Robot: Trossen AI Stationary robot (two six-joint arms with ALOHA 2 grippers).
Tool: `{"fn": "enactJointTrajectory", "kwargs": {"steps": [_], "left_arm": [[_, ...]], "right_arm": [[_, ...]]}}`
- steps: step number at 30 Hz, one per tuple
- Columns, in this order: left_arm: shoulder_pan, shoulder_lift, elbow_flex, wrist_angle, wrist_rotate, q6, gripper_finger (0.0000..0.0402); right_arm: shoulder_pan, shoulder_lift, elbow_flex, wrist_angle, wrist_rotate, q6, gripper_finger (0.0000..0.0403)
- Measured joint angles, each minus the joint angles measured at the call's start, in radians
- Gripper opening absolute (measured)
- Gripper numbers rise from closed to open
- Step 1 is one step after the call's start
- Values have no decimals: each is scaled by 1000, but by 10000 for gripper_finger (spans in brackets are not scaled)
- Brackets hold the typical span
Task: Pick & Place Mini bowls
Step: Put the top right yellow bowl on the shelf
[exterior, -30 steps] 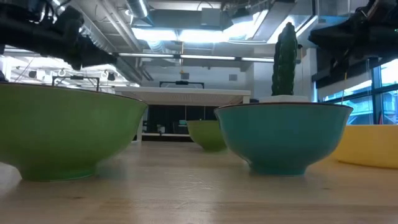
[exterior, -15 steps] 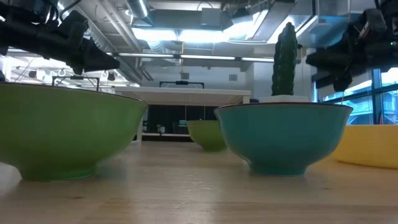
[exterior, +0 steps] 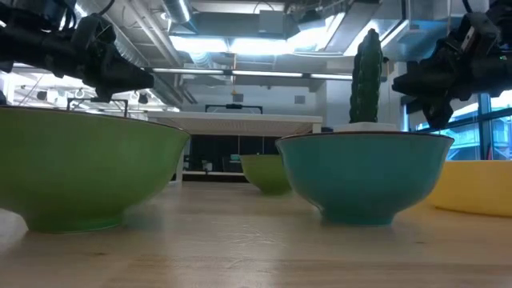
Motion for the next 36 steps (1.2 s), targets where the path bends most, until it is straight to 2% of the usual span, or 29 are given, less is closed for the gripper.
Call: {"fn": "enactJointTrajectory", "kwargs": {"steps": [5,10,17,22,25,29,36], "left_arm": [[0,0,0,0,-40,-7,90],[0,0,0,0,-43,-26,95],[0,0,0,8,-104,-26,95],[0,0,0,9,-117,-3,94],[0,0,0,9,-117,-2,94],[0,0,0,8,-111,-2,95],[0,0,0,5,-81,1,93]], "right_arm": [[0,85,1,75,0,29,51],[0,195,49,4,0,102,51],[0,381,313,-483,36,196,51],[-12,516,556,-855,183,177,51],[-43,588,655,-1065,260,202,54],[-101,664,680,-1233,253,261,89],[-171,743,586,-1162,195,275,207]]}}
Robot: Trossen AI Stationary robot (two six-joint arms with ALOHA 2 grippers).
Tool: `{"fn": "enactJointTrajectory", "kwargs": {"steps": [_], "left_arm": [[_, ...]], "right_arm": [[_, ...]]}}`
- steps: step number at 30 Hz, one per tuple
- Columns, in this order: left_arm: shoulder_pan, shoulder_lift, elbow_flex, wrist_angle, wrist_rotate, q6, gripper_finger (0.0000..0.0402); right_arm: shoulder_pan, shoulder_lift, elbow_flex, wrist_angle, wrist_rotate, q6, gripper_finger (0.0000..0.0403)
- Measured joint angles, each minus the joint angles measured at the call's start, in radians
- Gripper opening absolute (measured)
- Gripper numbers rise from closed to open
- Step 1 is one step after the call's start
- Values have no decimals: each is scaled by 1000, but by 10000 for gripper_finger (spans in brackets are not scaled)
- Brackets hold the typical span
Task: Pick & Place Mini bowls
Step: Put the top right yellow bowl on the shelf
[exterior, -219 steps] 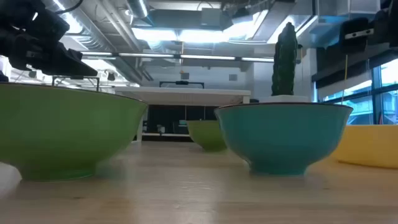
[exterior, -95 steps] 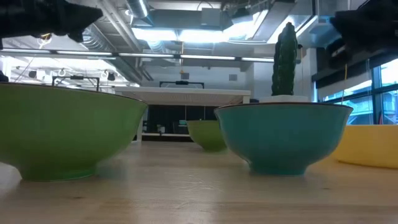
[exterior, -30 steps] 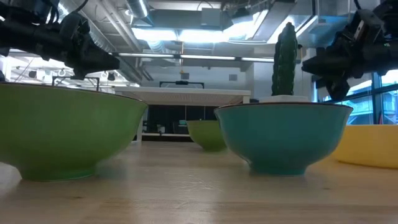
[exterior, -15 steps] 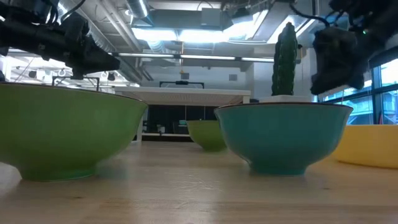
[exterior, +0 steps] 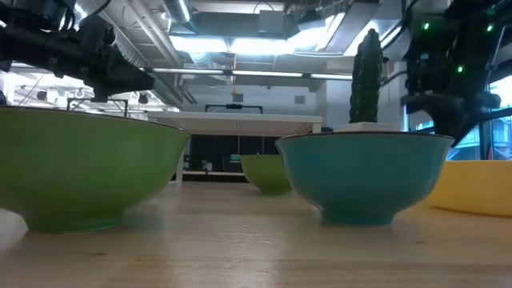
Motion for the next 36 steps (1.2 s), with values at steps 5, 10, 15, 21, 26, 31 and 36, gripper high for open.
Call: {"fn": "enactJointTrajectory", "kwargs": {"steps": [5,10,15,21,26,31,36], "left_arm": [[0,0,0,-16,21,-3,95],[0,0,0,-23,21,-17,93],[0,0,0,-22,20,-20,95],[0,0,0,-22,-10,-11,93],[0,0,0,-23,-9,14,95],[0,0,0,-26,-9,90,93],[0,0,0,-21,-28,113,94]], "right_arm": [[-40,38,-60,90,-53,10,240],[-80,74,-118,168,-118,-14,222],[-98,96,-146,256,-196,-60,175],[-103,105,-145,310,-270,-89,80],[-103,104,-139,324,-297,-100,11],[-88,105,-49,313,-297,-118,7],[-71,123,183,321,-279,-198,6]]}}
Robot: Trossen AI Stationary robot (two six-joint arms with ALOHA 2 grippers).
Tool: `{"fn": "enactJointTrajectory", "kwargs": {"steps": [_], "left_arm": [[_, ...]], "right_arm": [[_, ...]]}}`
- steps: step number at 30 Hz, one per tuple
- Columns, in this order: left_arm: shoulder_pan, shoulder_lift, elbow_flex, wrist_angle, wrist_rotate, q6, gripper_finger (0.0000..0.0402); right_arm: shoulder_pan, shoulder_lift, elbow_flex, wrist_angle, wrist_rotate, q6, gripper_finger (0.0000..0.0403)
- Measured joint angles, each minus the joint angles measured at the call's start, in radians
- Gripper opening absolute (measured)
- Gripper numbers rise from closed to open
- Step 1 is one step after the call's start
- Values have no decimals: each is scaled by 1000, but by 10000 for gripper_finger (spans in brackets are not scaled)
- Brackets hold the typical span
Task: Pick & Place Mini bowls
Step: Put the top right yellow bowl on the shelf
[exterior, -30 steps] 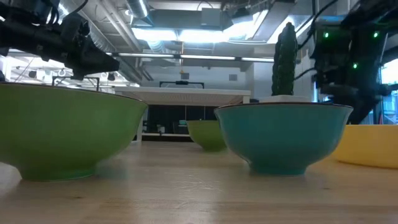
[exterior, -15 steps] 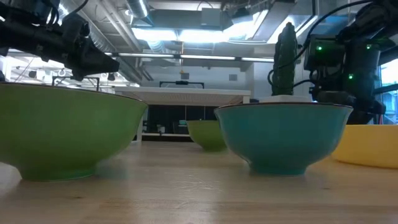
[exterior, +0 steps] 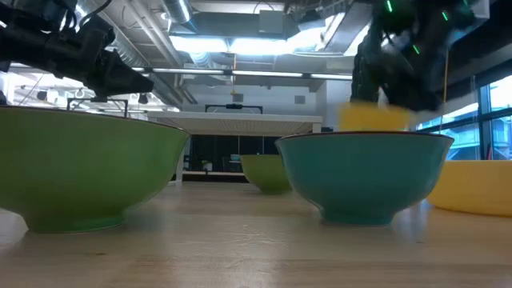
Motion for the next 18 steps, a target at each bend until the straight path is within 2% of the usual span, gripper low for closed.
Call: {"fn": "enactJointTrajectory", "kwargs": {"steps": [7,14,18], "left_arm": [[0,0,0,25,-31,26,91],[0,0,0,60,-32,27,89],[0,0,0,67,-32,18,89]], "right_arm": [[18,169,374,1,121,-170,4],[-20,502,769,-45,139,-443,4],[-69,690,985,-99,265,-572,4]]}}
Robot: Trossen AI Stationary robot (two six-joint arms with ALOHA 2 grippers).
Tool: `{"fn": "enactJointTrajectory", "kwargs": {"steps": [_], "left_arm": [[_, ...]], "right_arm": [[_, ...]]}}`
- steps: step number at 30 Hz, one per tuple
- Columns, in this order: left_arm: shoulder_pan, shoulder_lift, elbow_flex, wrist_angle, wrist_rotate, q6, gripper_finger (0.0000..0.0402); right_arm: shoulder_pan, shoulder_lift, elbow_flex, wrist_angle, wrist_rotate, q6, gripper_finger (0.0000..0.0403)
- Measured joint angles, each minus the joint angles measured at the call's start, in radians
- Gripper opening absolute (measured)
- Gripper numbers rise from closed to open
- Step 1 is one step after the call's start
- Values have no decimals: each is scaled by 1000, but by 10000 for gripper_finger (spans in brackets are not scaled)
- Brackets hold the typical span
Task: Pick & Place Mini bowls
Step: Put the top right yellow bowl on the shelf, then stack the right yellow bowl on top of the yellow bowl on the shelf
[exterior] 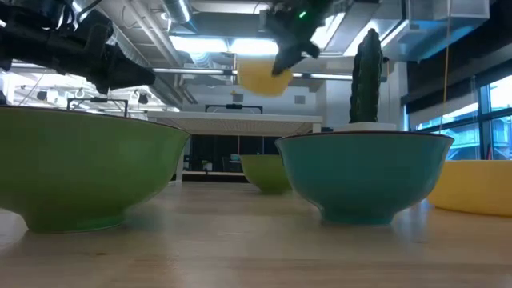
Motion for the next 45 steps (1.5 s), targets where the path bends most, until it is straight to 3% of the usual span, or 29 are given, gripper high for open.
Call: {"fn": "enactJointTrajectory", "kwargs": {"steps": [4,11,20,28,37,45], "left_arm": [[0,0,0,-1,10,-4,88],[0,0,0,-20,18,5,88],[0,0,0,-24,19,8,88],[0,0,0,-24,16,8,88],[0,0,0,-23,15,2,88],[0,0,0,-18,-45,0,88]], "right_arm": [[-58,145,165,-99,52,-65,4],[-153,270,282,-195,-25,-83,4],[-222,271,283,-215,-29,-97,19],[-222,271,281,-231,-107,-101,61],[-212,266,281,-216,11,-153,107],[-99,164,281,-190,23,-188,110]]}}
